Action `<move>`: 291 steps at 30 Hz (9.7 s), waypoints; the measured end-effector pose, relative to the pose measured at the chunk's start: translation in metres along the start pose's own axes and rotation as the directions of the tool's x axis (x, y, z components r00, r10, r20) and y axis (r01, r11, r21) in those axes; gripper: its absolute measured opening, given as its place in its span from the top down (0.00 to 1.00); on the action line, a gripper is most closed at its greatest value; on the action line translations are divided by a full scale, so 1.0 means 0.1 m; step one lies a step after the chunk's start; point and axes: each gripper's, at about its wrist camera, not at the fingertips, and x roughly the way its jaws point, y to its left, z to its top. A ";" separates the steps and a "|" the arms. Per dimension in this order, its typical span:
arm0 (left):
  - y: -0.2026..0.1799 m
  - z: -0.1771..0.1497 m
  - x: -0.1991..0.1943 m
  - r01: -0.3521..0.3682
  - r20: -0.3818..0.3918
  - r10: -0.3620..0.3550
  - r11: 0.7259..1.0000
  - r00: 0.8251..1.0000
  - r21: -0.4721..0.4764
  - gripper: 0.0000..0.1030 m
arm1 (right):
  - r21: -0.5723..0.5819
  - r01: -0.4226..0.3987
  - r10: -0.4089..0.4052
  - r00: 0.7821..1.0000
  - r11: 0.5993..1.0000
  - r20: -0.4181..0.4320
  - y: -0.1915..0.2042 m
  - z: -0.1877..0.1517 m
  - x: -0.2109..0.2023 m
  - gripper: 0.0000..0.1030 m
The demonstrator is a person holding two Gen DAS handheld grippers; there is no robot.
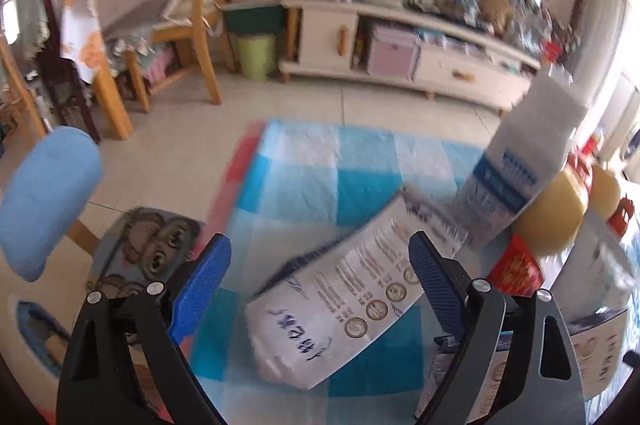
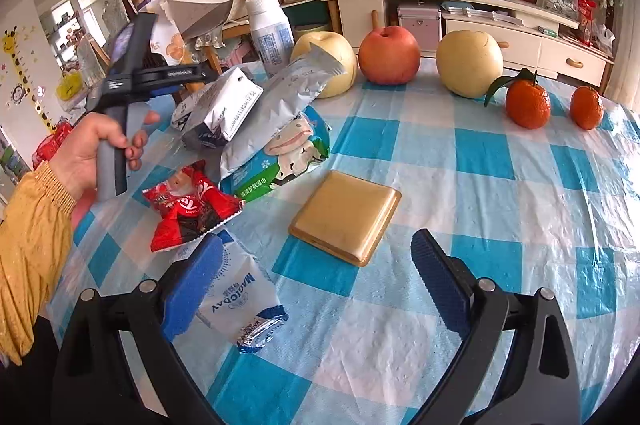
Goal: Collect trash
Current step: 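Grasp the white milk carton with the left tool while the right tool approaches the gold square package, then carry the milk carton and gold package to the pink bucket while both tools open over it, then move both tools back over the table toward the remaining packages, then grasp the white printed milk carton with the left tool while the right tool approaches the red bag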
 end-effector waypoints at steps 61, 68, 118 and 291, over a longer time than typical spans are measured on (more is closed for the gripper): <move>-0.98 -1.49 -1.15 0.231 -0.016 -0.232 0.971 0.973 -0.055 0.38 | -0.048 0.131 -0.135 0.987 0.990 -0.084 -0.55 -0.03 0.02 0.40; -1.04 -1.67 -1.42 0.272 0.004 -0.272 0.961 0.962 -0.052 0.38 | 0.044 0.135 -0.134 0.991 0.990 -0.027 -0.67 -0.15 -0.33 0.40; 0.15 -1.63 -2.41 0.228 0.176 -0.204 0.966 0.963 -0.126 0.38 | -0.048 0.022 -0.012 0.983 0.999 0.185 1.21 -0.10 -1.08 0.40; -2.18 -2.10 -2.03 0.104 0.039 -0.135 0.891 0.990 0.442 0.36 | 0.312 -0.079 0.051 0.994 0.947 0.097 -0.52 -0.63 -1.19 0.27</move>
